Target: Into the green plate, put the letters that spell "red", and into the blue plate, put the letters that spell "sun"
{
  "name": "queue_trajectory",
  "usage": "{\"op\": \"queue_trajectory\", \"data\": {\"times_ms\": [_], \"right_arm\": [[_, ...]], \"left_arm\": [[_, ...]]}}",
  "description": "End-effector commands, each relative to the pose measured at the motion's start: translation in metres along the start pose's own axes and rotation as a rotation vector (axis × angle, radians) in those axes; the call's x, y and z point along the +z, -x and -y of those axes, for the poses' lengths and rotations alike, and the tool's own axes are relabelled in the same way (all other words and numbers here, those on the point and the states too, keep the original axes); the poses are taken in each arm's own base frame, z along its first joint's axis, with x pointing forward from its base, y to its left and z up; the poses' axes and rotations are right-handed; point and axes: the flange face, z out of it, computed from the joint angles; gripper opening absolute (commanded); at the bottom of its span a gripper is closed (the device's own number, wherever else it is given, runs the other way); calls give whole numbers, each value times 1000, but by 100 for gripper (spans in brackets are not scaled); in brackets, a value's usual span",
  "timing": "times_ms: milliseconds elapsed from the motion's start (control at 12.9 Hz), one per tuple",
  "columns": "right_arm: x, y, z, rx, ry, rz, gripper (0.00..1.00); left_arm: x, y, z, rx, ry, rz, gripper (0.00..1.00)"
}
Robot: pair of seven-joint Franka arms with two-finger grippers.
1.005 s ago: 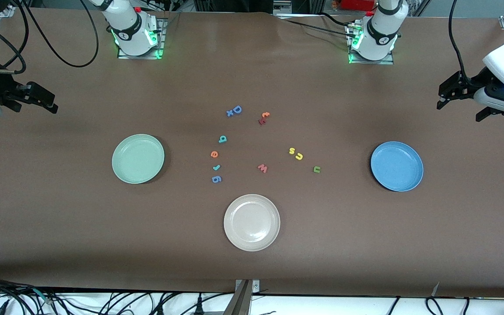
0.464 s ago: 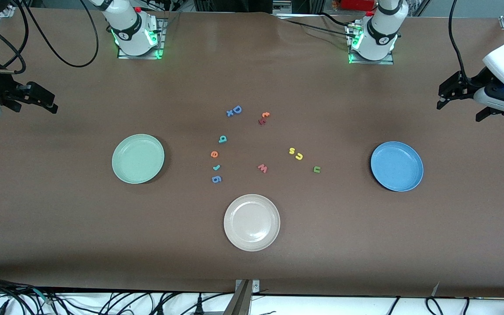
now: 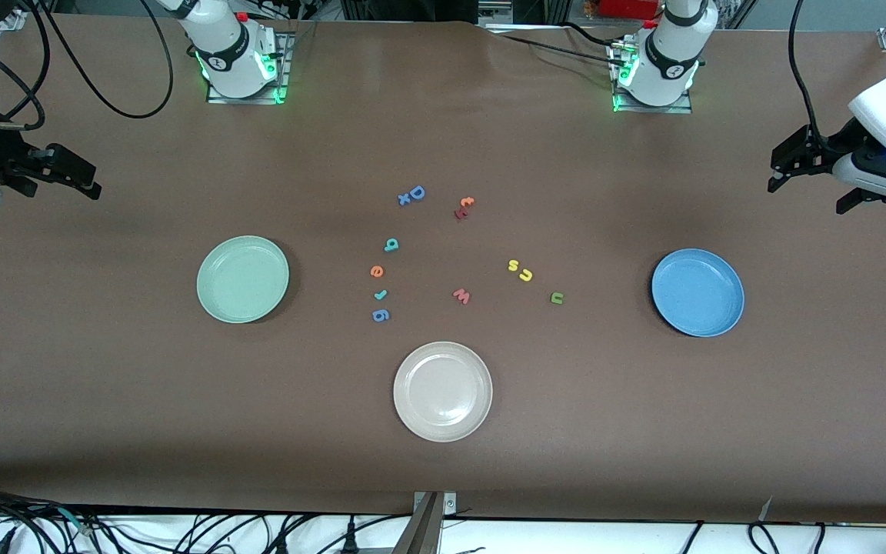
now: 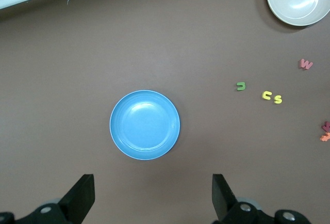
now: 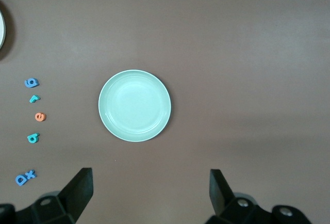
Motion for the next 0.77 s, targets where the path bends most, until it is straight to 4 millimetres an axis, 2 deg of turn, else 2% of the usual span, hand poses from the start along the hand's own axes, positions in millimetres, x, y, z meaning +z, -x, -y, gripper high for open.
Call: {"op": "queue_trajectory", "data": {"times_ms": [0, 309, 541, 696], "right_arm": [[-3, 3, -3, 0, 11, 5, 100], [0, 4, -2, 1, 15, 16, 100], [13, 1, 0, 0, 20, 40, 100], [31, -8, 20, -24, 20, 54, 100]], "left_arm": [[-2, 0, 0, 15, -36, -1, 100], [-3, 0, 0, 15, -37, -2, 100], [-3, 0, 0, 15, -37, -2, 100], [-3, 0, 0, 15, -37, -2, 100]]}}
